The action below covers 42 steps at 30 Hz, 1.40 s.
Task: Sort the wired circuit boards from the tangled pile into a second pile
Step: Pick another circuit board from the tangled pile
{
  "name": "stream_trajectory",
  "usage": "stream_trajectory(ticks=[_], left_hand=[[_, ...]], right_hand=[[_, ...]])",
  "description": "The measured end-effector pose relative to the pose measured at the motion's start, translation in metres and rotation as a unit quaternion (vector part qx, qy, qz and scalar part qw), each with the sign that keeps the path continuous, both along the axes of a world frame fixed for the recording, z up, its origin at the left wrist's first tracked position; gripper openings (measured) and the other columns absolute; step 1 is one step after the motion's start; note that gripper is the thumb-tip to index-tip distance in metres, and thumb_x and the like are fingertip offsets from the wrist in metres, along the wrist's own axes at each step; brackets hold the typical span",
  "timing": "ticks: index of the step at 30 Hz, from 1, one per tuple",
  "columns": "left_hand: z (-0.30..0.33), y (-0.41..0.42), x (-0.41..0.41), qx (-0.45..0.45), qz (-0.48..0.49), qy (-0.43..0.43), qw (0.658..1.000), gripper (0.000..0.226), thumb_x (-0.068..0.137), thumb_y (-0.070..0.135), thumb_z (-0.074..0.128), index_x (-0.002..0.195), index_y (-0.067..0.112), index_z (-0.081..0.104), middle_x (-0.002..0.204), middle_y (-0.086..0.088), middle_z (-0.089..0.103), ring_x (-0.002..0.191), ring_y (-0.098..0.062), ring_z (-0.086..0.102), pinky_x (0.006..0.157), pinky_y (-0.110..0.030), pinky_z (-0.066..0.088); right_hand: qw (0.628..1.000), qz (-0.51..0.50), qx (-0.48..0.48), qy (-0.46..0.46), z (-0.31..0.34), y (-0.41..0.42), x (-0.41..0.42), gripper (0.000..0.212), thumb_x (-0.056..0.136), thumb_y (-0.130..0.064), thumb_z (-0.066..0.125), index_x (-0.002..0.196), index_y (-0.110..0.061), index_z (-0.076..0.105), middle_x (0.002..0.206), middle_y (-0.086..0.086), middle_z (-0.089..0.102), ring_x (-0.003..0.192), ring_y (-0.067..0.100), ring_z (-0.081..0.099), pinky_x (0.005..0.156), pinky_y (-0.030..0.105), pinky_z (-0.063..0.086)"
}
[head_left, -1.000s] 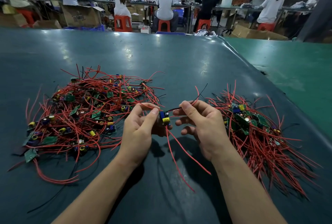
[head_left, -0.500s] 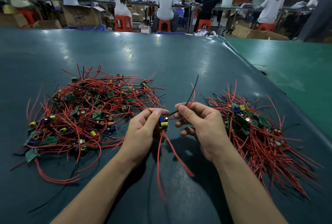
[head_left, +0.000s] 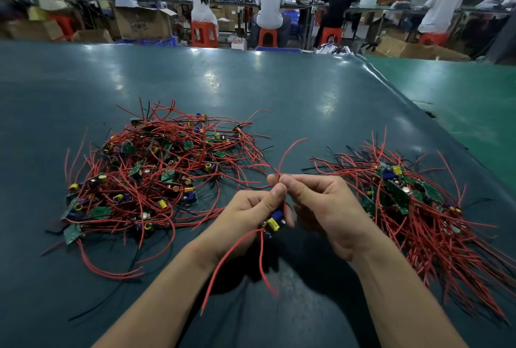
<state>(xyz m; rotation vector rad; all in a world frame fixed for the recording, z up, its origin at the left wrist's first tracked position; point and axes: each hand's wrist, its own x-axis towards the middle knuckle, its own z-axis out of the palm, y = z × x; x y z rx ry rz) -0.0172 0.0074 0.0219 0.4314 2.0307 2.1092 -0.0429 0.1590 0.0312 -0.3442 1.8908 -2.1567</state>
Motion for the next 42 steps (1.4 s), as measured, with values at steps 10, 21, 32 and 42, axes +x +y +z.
stream_trajectory(ticks=[10,21,32,42], left_hand=[[-0.001,-0.001,0.000,0.034,-0.018,-0.039,0.998,0.024,0.094,0.030,0.058,0.086,0.010,0.068,0.070,-0.003,0.059,0.061,-0.011,0.056,0.058,-0.020,0.045],[-0.005,0.002,-0.003,0.027,0.065,0.000,0.998,0.024,0.099,0.002,0.047,0.084,0.006,0.065,0.070,-0.001,0.060,0.062,-0.011,0.056,0.060,-0.020,0.049],[0.000,-0.001,0.000,-0.021,0.006,0.022,1.000,0.022,0.077,0.013,0.049,0.056,0.014,0.056,0.051,0.009,0.050,0.046,-0.004,0.042,0.048,-0.015,0.035],[-0.002,0.003,-0.003,0.061,0.055,-0.026,0.996,0.029,0.086,0.005,0.051,0.057,0.008,0.053,0.050,0.000,0.047,0.038,-0.007,0.039,0.040,-0.015,0.034]], right_hand=[[0.980,-0.149,-0.121,-0.043,0.001,-0.002,-0.006,0.024,0.059,-0.030,0.082,0.070,-0.011,0.073,0.043,-0.004,0.032,0.039,0.010,0.022,0.043,0.022,0.018],[0.994,-0.064,-0.066,-0.053,-0.006,-0.009,0.001,0.028,0.060,-0.027,0.079,0.083,-0.010,0.080,0.080,0.015,0.073,0.068,0.022,0.065,0.067,0.031,0.056],[0.948,-0.242,-0.184,-0.095,-0.006,0.004,-0.018,0.014,0.084,-0.013,0.069,0.075,-0.002,0.069,0.049,-0.005,0.051,0.033,0.002,0.025,0.032,0.015,0.019],[0.995,-0.028,-0.050,-0.085,-0.005,-0.004,-0.002,0.033,0.068,-0.040,0.072,0.083,-0.012,0.078,0.047,-0.005,0.027,0.036,0.004,0.018,0.036,0.011,0.019]])
